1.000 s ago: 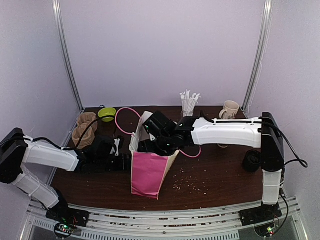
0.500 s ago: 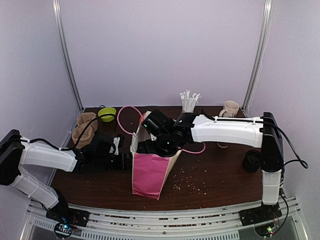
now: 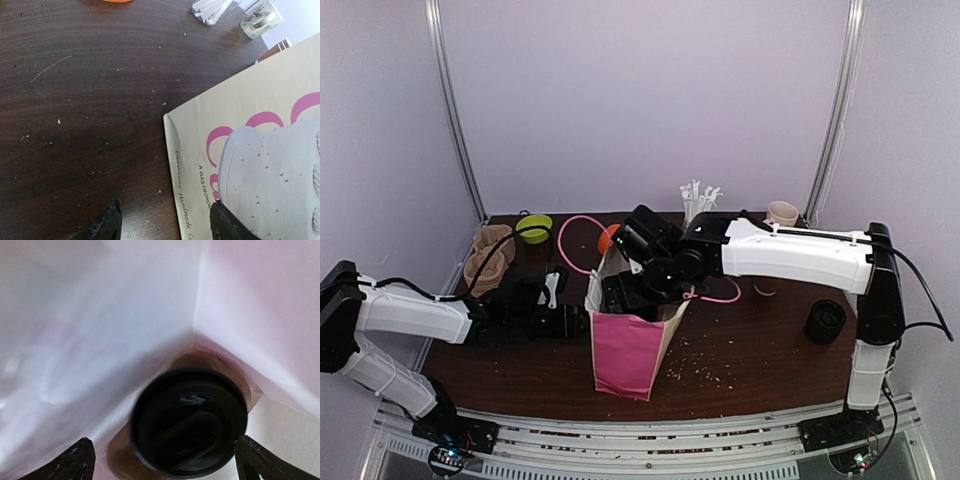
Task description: Pack the takeout coffee
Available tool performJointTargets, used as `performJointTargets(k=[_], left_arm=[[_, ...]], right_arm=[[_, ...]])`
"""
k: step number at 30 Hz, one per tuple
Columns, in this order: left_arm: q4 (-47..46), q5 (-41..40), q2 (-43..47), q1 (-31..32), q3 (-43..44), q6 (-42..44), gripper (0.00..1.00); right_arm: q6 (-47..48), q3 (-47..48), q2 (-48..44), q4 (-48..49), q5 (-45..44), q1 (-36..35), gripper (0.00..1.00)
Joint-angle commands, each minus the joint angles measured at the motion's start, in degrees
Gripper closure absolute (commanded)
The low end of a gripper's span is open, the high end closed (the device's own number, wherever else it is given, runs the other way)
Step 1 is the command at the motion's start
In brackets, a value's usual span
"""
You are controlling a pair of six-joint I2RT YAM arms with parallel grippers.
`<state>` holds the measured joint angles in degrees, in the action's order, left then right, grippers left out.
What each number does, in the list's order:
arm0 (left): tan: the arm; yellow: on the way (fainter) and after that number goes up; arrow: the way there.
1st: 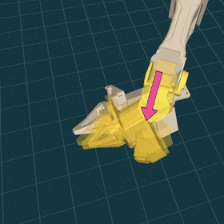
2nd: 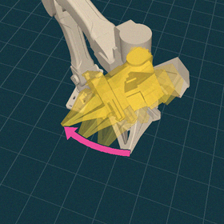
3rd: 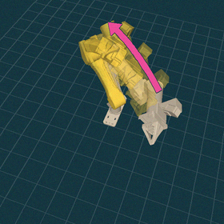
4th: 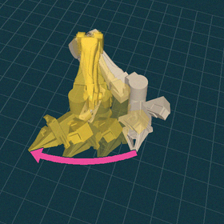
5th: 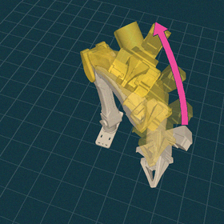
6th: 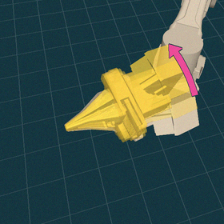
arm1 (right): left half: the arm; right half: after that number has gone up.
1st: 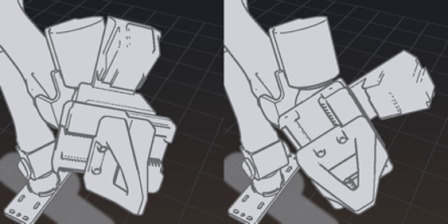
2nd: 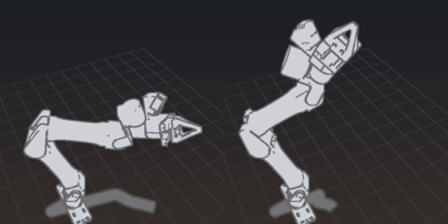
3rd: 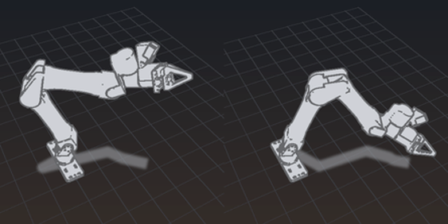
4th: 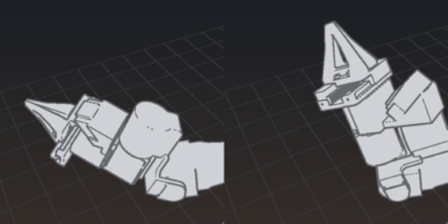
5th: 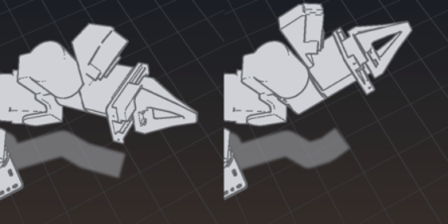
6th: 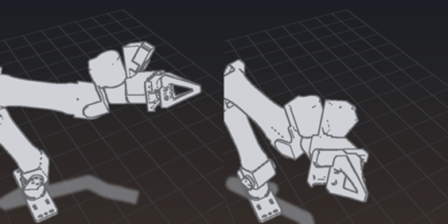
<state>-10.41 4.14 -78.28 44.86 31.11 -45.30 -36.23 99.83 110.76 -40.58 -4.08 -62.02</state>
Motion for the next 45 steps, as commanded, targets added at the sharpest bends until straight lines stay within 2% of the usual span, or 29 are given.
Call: performJointTargets(k=[1,7,18,34,40,45], left_arm=[[-1.89,0.34,1.09,0.26,0.04,0.81,0.37],[-1.38,0.19,1.67,0.27,0.03,0.86,0.34],[0.55,-1.54,4.47,0.29,-0.08,2.04,0.20],[4.41,-4.13,8.35,0.29,1.48,2.91,0.15],[8.68,-5.02,11.22,0.23,4.45,3.98,0.15],[16.49,-8.17,16.93,0.23,10.24,5.42,0.14]], right_arm=[[-0.16,1.51,-2.92,-2.39,-1.98,-0.33,0.00],[-0.16,2.86,-4.50,-3.66,-2.26,-0.45,0.00],[0.07,4.71,-8.20,-8.38,-3.82,-0.59,0.00],[0.11,7.22,-13.42,-10.84,-4.75,-0.69,0.00],[0.77,9.06,-15.63,-12.76,-6.29,-0.61,0.00],[2.33,13.23,-17.58,-14.69,-9.75,-0.05,0.00]])
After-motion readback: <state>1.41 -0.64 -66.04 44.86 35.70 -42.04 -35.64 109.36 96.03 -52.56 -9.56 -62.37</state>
